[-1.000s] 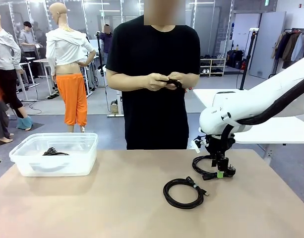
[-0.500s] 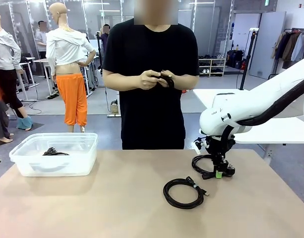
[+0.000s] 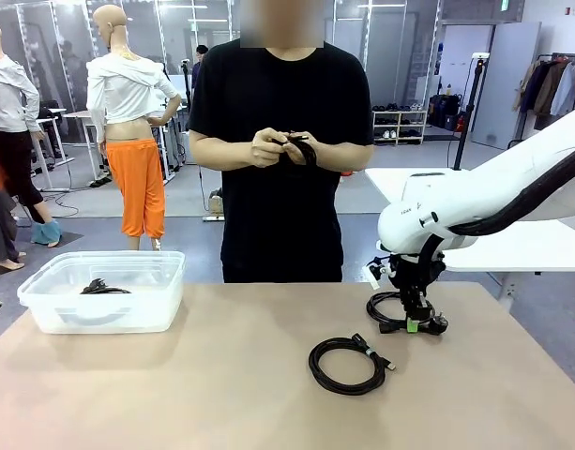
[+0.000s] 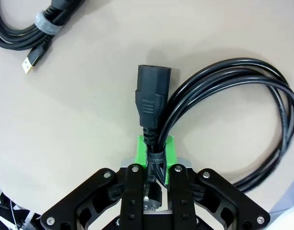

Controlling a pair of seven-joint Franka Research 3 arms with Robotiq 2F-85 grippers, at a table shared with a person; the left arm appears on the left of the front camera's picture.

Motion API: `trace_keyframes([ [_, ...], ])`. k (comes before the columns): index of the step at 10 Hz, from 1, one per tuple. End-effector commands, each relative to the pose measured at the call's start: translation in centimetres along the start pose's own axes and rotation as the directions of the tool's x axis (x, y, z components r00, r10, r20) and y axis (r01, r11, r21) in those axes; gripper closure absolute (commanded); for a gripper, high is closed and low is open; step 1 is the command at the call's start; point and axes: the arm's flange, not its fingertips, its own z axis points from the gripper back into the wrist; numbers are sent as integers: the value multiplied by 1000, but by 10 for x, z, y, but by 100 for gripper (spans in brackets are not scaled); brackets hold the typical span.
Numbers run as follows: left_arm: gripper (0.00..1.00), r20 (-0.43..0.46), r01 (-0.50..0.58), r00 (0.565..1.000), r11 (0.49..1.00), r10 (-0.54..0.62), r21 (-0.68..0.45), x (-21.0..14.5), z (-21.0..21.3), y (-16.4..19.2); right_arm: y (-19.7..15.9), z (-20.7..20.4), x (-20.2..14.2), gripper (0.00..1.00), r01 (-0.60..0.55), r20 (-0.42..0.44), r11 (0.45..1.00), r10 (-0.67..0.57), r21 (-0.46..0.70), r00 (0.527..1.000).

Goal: Organize and store the cables.
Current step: Place the Power Cable into the Organizing box.

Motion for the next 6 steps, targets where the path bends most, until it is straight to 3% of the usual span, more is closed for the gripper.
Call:
trace_keyframes([
  [1, 0, 7, -13, 1000, 1000, 13, -8, 1, 0, -2, 22, 52, 8, 100, 28, -23, 997, -30, -68, 999],
  [3, 0, 7, -13, 1000, 1000, 13, -8, 1, 0, -2, 46, 93, 29, 100, 82, -32, 993, -85, -86, 996],
  [6, 0, 7, -13, 1000, 1000, 13, -8, 1, 0, -2, 85, 115, 75, 100, 86, 52, 993, -82, -76, 995],
])
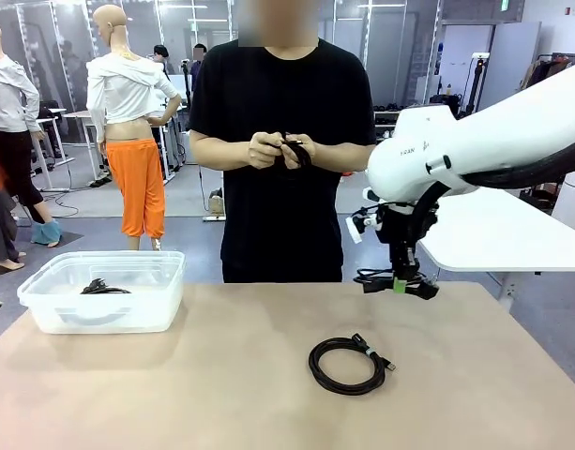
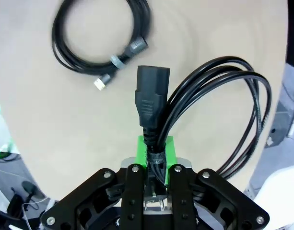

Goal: Organize and store the cables.
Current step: Place the Power Cable into the Organizing box.

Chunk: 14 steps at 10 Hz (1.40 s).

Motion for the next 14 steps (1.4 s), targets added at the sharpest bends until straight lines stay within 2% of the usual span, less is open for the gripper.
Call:
trace_keyframes([
  [1, 0, 7, -13, 1000, 1000, 13, -8, 1, 0, -2, 28, 1, 43, 100, 50, 2, 999, -50, 15, 999],
  [2, 0, 7, -13, 1000, 1000, 13, -8, 1, 0, -2, 40, 3, 75, 100, 42, -23, 999, -42, -6, 999],
  [5, 0, 7, -13, 1000, 1000, 13, -8, 1, 0, -2, 76, 1, 160, 100, -48, 29, 997, 50, -67, 998],
  [7, 0, 7, -13, 1000, 1000, 13, -8, 1, 0, -2, 91, -19, 210, 100, -89, 27, 995, 90, -53, 996],
  [8, 0, 7, -13, 1000, 1000, 13, -8, 1, 0, -2, 90, -38, 230, 100, -85, 20, 996, 85, -10, 996],
  [10, 0, 7, -13, 1000, 1000, 13, -8, 1, 0, -2, 88, -64, 254, 100, -72, 57, 997, 70, 19, 996],
  [14, 0, 7, -13, 1000, 1000, 13, -8, 1, 0, -2, 81, -114, 283, 100, -55, 32, 988, 51, 146, 998],
])
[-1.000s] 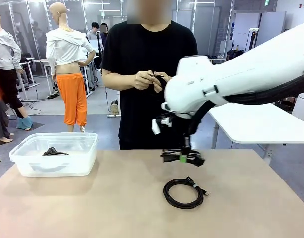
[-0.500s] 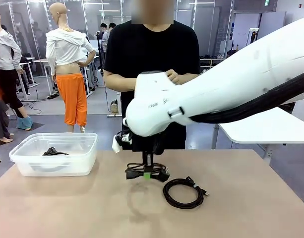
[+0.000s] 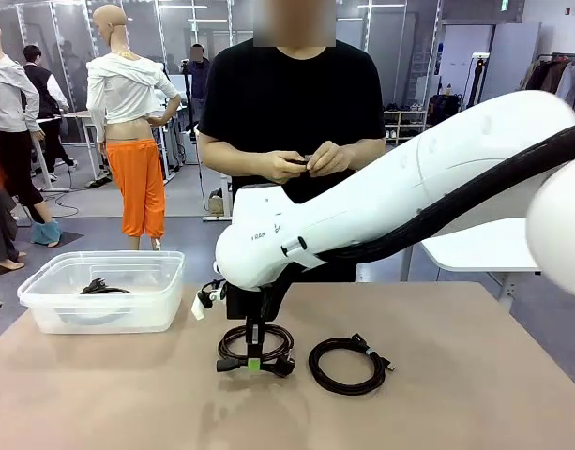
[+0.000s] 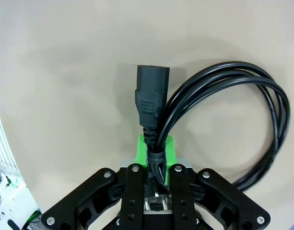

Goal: Organize and store the cables.
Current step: Place the Power Cable into the Organizing box.

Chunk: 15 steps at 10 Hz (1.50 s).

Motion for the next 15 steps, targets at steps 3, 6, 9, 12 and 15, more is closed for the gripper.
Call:
trace_keyframes([
  [3, 0, 8, -14, 1000, 1000, 14, -8, 1, 0, -2, -2, 8, 17, 18, 67, -26, 998, -66, 15, 997],
  [6, 0, 8, -14, 1000, 1000, 14, -8, 1, 0, -2, 5, 20, 5, 0, 105, -2, 994, -105, -9, 995],
  [9, 0, -27, 46, 999, 999, -47, -8, 13, -12, -10, 17, 46, -48, 0, 129, 70, 991, -127, -26, 989],
  [12, 0, -52, 110, 992, 994, -111, -26, 61, -48, -42, 36, 76, -156, 0, 197, 210, 980, -186, -32, 960],
  [15, 0, -91, 150, 984, 988, -151, -26, 122, -98, -73, 72, 94, -268, 0, 229, 335, 968, -184, -101, 924],
])
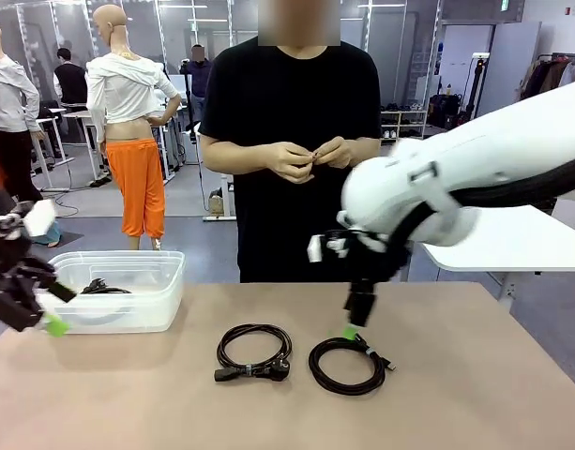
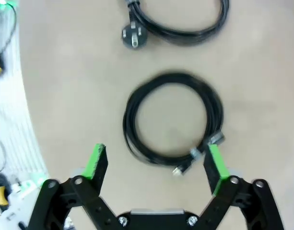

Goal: Organize and store the cables.
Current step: Place the Power Cable into the Organizing box.

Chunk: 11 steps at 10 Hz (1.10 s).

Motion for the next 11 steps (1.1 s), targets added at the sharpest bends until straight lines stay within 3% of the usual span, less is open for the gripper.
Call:
trace_keyframes([
  [1, 0, -38, 23, 999, 999, -22, 27, 41, -46, -32, 27, 25, -73, 0, -59, 102, 996, 65, -62, 993],
  [5, 0, -107, 163, 981, 986, -164, -20, 131, -123, -78, 42, 68, -216, 0, 30, 338, 987, 25, -157, 941],
  [7, 0, -167, 251, 955, 968, -247, 2, 165, -154, -90, 46, 82, -277, 0, 38, 510, 985, 53, -167, 858],
  [9, 0, -204, 324, 928, 946, -312, 26, 185, -177, -93, 56, 84, -314, 0, 111, 594, 968, 46, -225, 803],
  [11, 0, -259, 350, 906, 937, -334, 18, 196, -203, -92, 62, 70, -342, 0, 79, 688, 965, 119, -249, 716],
])
